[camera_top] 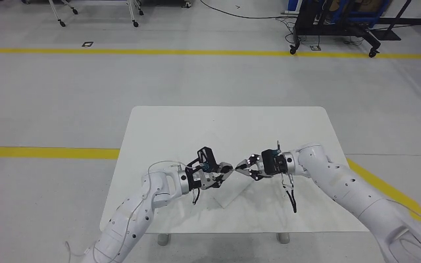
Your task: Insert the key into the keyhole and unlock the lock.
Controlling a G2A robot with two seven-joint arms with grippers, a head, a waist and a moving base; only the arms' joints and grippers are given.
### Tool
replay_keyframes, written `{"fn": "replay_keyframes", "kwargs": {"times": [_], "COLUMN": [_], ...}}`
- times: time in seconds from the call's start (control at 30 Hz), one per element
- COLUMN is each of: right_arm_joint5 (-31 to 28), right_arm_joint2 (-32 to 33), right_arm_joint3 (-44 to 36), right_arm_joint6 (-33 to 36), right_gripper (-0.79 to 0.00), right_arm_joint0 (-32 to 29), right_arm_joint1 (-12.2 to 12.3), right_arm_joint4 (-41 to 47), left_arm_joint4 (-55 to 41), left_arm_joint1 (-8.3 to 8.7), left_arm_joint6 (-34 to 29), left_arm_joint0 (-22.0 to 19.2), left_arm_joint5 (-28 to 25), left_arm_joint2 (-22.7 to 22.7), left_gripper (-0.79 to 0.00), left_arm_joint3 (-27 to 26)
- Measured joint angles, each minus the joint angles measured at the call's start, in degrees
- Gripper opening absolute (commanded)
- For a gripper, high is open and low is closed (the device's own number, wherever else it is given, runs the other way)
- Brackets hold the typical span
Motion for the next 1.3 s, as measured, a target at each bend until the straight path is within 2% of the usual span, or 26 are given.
{"fn": "replay_keyframes", "kwargs": {"times": [0.1, 0.13, 0.17, 0.2, 0.7, 0.83, 0.87, 0.9, 0.97, 1.03, 1.1, 1.2, 1.3], "right_arm_joint5": [0.08, 0.13, 0.13, 0.09, -0.25, 3.29, 3.21, 2.63, 1.17, 0.55, -0.34, -1.07, -1.03], "right_arm_joint2": [-0.25, -0.32, -0.37, -0.41, -0.3, 1.71, 2.22, 2.65, 3.33, 3.69, 3.68, 3.37, 2.9], "right_arm_joint3": [-0.14, -0.15, -0.12, 0.01, 1.0, 1.18, 1.01, 0.68, -0.12, -0.66, -0.99, -1.12, -0.83], "right_arm_joint6": [-0.09, -0.13, -0.14, -0.1, 0.26, 1.33, 1.04, 0.33, -1.12, -0.7, 0.32, 2.01, 2.9], "right_gripper": [-0.785, -0.625, -0.277, 0.0, 0.0, 0.0, -0.117, -0.394, -0.468, -0.493, -0.557, -0.529, -0.539], "right_arm_joint0": [0.24, 0.32, 0.38, 0.43, 0.49, -1.2, -1.57, -1.93, -2.46, -2.7, -2.67, -2.48, -2.26], "right_arm_joint1": [-0.04, -0.04, -0.04, -0.04, -0.08, 0.14, 0.28, 0.43, 0.76, 1.01, 1.03, 0.7, 0.33], "right_arm_joint4": [0.2, 0.26, 0.27, 0.31, 1.13, 4.63, 5.41, 6.06, 6.53, 6.27, 5.94, 6.03, 7.1], "left_arm_joint4": [0.28, 0.33, 0.39, 0.48, -0.73, -1.54, -1.72, -1.97, -2.58, -3.13, -3.42, -3.67, -3.78], "left_arm_joint1": [0.12, 0.17, 0.21, 0.25, 1.27, 1.46, 1.5, 1.55, 1.65, 1.73, 1.78, 1.85, 1.92], "left_arm_joint6": [0.27, 0.53, 0.76, 0.99, 2.86, 2.81, 2.89, 3.05, 3.39, 3.61, 3.64, 3.66, 3.66], "left_arm_joint0": [0.22, 0.31, 0.39, 0.46, 2.48, 2.87, 2.95, 3.04, 3.2, 3.28, 3.25, 3.15, 3.18], "left_arm_joint5": [-0.05, -0.04, 0.04, 0.15, 1.04, 0.43, 0.28, 0.08, -0.35, -0.76, -1.11, -1.51, -1.65], "left_arm_joint2": [-0.05, -0.13, -0.21, -0.3, -3.52, -3.84, -3.93, -4.03, -4.3, -4.47, -4.52, -4.48, -4.4], "left_gripper": [-0.785, -0.785, -0.785, -0.785, -0.785, -0.785, -0.785, -0.785, -0.785, -0.785, -0.785, -0.785, -0.785], "left_arm_joint3": [-0.3, -0.4, -0.45, -0.5, -1.11, -1.63, -1.75, -1.84, -1.89, -1.85, -1.82, -1.92, -2.07]}}
